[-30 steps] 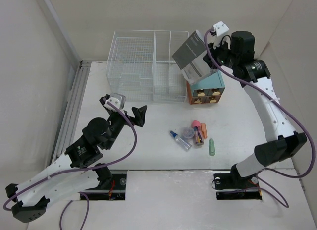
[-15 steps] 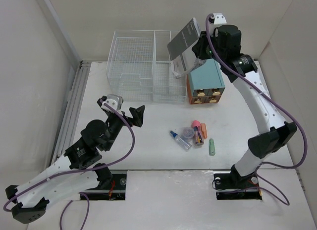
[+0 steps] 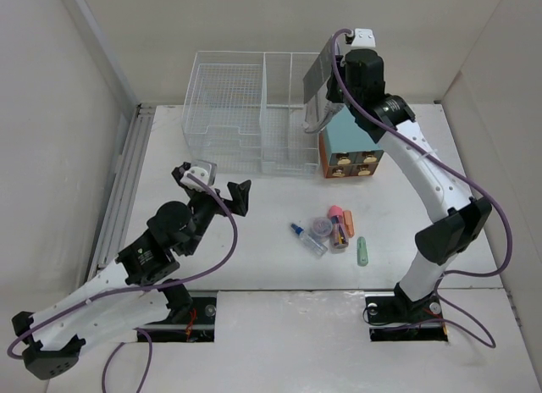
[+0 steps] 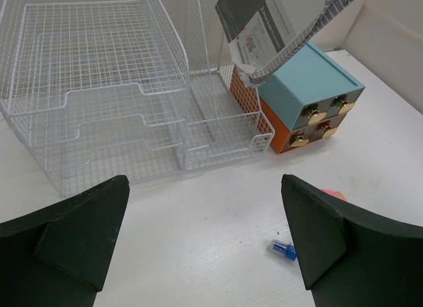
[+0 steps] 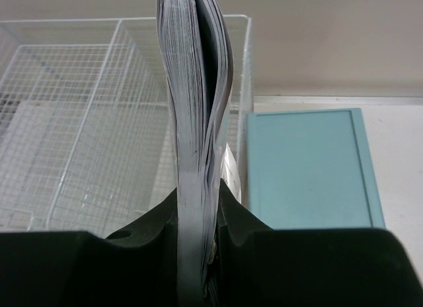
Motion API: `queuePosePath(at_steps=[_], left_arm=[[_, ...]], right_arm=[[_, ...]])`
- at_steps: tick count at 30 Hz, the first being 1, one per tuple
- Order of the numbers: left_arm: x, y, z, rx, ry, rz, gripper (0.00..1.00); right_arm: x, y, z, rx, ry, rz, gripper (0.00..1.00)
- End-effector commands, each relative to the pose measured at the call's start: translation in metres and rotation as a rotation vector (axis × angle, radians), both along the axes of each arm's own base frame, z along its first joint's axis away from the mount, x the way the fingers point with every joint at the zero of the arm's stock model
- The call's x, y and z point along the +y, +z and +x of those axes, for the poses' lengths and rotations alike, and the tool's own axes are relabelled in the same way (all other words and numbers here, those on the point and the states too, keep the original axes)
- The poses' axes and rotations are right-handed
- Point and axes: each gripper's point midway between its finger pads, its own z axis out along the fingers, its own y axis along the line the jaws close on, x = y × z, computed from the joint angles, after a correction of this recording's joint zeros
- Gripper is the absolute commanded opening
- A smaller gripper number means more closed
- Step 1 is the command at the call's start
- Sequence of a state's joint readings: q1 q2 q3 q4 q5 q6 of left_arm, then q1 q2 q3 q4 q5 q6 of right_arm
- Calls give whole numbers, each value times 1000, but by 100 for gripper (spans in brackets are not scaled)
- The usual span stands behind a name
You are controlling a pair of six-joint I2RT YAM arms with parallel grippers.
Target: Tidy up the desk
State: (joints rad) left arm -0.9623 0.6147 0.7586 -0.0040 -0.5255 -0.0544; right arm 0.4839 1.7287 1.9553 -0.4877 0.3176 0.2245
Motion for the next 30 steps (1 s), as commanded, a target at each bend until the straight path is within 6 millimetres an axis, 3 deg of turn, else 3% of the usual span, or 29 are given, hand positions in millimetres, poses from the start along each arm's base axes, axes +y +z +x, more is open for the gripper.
queuePosePath(at_steps=[1, 3, 8, 11, 18, 27, 30], left_arm=[[-1, 5, 2, -18, 10, -27, 99], [-3, 3, 3, -13, 10, -20, 100], [-2, 5, 1, -19, 1, -28, 100], [-1, 3, 1, -19, 1, -28, 100], [-1, 3, 1, -22, 1, -20, 100], [0, 1, 1, -21, 1, -4, 100], [0, 1, 1, -21, 1, -4, 100]], right_arm=[[-21, 101, -8, -285, -90, 147, 0], [-20, 96, -5, -278, -89, 133, 0], [0, 57, 17, -188, -50, 97, 0], [5, 45, 28, -173, -50, 89, 0], [13, 41, 42, -166, -50, 85, 0], [38, 5, 55, -85, -4, 58, 0], [40, 9, 56, -90, 6, 64, 0]])
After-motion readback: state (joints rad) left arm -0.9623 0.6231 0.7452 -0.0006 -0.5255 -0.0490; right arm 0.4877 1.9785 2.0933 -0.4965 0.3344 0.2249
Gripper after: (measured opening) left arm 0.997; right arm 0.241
